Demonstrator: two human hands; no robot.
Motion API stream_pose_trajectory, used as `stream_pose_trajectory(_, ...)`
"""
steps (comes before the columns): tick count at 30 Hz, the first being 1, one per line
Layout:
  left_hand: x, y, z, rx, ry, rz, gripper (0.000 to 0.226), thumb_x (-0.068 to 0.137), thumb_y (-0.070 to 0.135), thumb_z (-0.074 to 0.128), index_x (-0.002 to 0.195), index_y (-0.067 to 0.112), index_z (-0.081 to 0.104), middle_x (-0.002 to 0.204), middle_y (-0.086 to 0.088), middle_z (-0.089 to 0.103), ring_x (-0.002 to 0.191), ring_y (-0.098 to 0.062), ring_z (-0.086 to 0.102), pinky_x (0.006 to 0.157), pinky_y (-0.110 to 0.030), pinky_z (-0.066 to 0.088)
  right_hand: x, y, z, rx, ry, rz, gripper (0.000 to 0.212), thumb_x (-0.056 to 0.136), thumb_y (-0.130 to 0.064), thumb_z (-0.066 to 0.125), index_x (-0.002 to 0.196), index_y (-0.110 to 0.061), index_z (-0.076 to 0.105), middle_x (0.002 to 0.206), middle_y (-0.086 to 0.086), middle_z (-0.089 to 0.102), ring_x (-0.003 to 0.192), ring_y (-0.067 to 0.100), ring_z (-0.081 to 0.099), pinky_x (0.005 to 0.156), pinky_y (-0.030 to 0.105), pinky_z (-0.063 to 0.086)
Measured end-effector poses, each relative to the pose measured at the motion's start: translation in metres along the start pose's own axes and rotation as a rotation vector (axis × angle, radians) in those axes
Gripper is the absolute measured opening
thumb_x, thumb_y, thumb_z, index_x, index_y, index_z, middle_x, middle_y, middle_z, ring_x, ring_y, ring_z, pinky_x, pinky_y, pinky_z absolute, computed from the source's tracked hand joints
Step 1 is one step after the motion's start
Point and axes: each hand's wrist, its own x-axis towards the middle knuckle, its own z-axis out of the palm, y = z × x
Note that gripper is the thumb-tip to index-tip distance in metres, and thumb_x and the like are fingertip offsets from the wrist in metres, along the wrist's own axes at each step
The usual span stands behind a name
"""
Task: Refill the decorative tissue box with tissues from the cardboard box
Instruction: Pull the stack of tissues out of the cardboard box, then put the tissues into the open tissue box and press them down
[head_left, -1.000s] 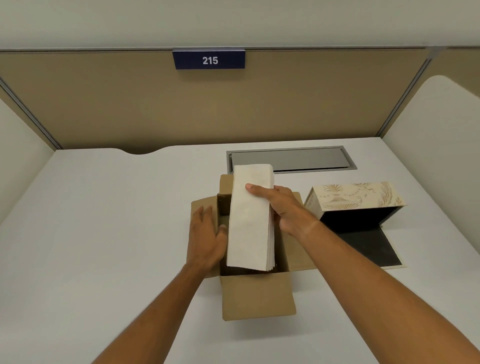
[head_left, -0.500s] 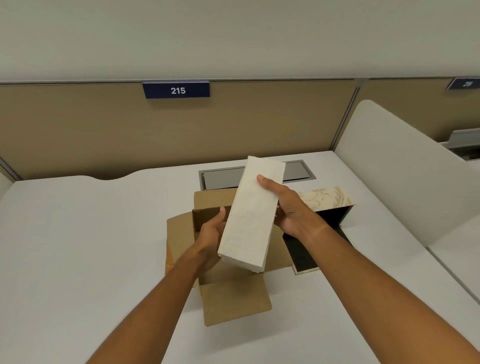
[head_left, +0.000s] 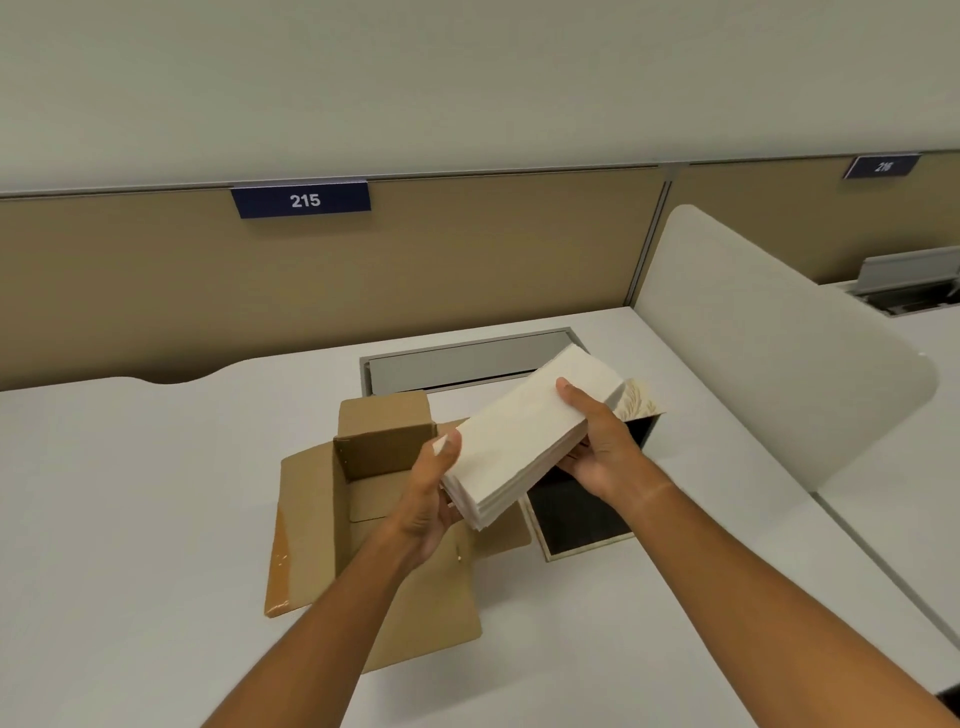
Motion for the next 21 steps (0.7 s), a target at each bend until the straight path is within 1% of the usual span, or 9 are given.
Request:
stream_pose_trajectory(2, 0.009, -0.004, 0.015, 0.081, 0.034, 0.018, 0.088, 0.055, 0.052, 0.080, 0.128, 0.023, 0.042, 0.124, -0.010, 0.055, 0.109, -0.026, 0.057, 0.083, -0.042, 0.055, 0.007, -0.004, -0.018, 0.027, -0.010, 0.007, 0.072, 0.063, -0.031, 0.087, 0.124, -0.023, 0.049, 0.119, 0.014, 0.062, 0.110, 0.032, 0.059, 0.078, 0.050, 0.058)
stream_pose_trajectory(5, 0.024, -0.012, 0.031, 0.090, 0.077, 0.004, 0.084, 0.055, 0.037, 0.083, 0.128, 0.022, 0.042, 0.122, -0.009, 0.057, 0.106, -0.024, 0.059, 0.079, -0.038, 0.055, 0.020, -0.016, -0.050, 0.057, -0.014, 0.005, 0.067, 0.069, -0.030, 0.082, 0.126, -0.026, 0.046, 0.121, 0.014, 0.059, 0.112, 0.032, 0.057, 0.083, 0.053, 0.056)
stream_pose_trajectory(8, 0.040, -0.020, 0.044, 0.136, 0.077, -0.014, 0.083, 0.059, 0.033, 0.085, 0.128, 0.022, 0.042, 0.123, -0.010, 0.057, 0.107, -0.027, 0.058, 0.084, -0.039, 0.053, 0.036, -0.035, -0.086, 0.044, -0.003, 0.048, 0.068, 0.071, -0.028, 0.081, 0.129, -0.025, 0.045, 0.122, 0.015, 0.059, 0.112, 0.033, 0.057, 0.085, 0.053, 0.056)
stream_pose_trajectory(12, 0.060, -0.029, 0.062, 0.156, 0.106, -0.033, 0.084, 0.059, 0.032, 0.081, 0.131, 0.018, 0.039, 0.123, -0.012, 0.060, 0.107, -0.030, 0.061, 0.086, -0.044, 0.053, 0.051, -0.057, -0.131, -0.054, -0.128, 0.203, 0.068, 0.065, -0.019, 0.085, 0.126, -0.023, 0.054, 0.117, 0.015, 0.068, 0.108, 0.034, 0.063, 0.075, 0.046, 0.058)
stream_pose_trajectory(13, 0.063, -0.032, 0.067, 0.153, 0.136, -0.032, 0.083, 0.060, 0.033, 0.081, 0.130, 0.018, 0.039, 0.122, -0.011, 0.061, 0.105, -0.029, 0.062, 0.085, -0.045, 0.053, 0.055, -0.061, -0.142, -0.076, -0.156, 0.236, 0.067, 0.063, -0.017, 0.085, 0.124, -0.022, 0.057, 0.114, 0.014, 0.070, 0.106, 0.033, 0.065, 0.074, 0.045, 0.057)
stream_pose_trajectory(15, 0.069, -0.041, 0.078, 0.141, 0.210, -0.039, 0.078, 0.064, 0.034, 0.080, 0.128, 0.019, 0.038, 0.119, -0.009, 0.062, 0.100, -0.027, 0.065, 0.076, -0.042, 0.055, 0.063, -0.066, -0.160, -0.125, -0.189, 0.290, 0.064, 0.059, -0.014, 0.085, 0.119, -0.022, 0.061, 0.109, 0.014, 0.073, 0.098, 0.033, 0.069, 0.073, 0.045, 0.057)
stream_pose_trajectory(16, 0.072, -0.047, 0.084, 0.131, 0.245, -0.056, 0.075, 0.066, 0.035, 0.078, 0.128, 0.021, 0.038, 0.119, -0.007, 0.062, 0.100, -0.026, 0.064, 0.076, -0.041, 0.054, 0.067, -0.068, -0.167, -0.149, -0.195, 0.311, 0.064, 0.058, -0.014, 0.084, 0.117, -0.021, 0.062, 0.108, 0.015, 0.073, 0.097, 0.033, 0.070, 0.074, 0.046, 0.057)
stream_pose_trajectory(19, 0.081, -0.062, 0.101, 0.126, 0.315, -0.116, 0.076, 0.066, 0.043, 0.072, 0.132, 0.024, 0.038, 0.124, -0.005, 0.058, 0.109, -0.028, 0.058, 0.094, -0.050, 0.046, 0.078, -0.071, -0.183, -0.191, -0.196, 0.341, 0.061, 0.059, -0.017, 0.079, 0.117, -0.020, 0.063, 0.109, 0.016, 0.072, 0.102, 0.034, 0.066, 0.081, 0.047, 0.056)
stream_pose_trajectory(21, 0.085, -0.070, 0.112, 0.144, 0.342, -0.135, 0.071, 0.071, 0.044, 0.066, 0.134, 0.026, 0.038, 0.130, -0.003, 0.056, 0.114, -0.028, 0.055, 0.101, -0.055, 0.039, 0.083, -0.072, -0.192, -0.212, -0.200, 0.343, 0.056, 0.062, -0.020, 0.076, 0.116, -0.019, 0.064, 0.107, 0.016, 0.073, 0.102, 0.034, 0.065, 0.083, 0.046, 0.056)
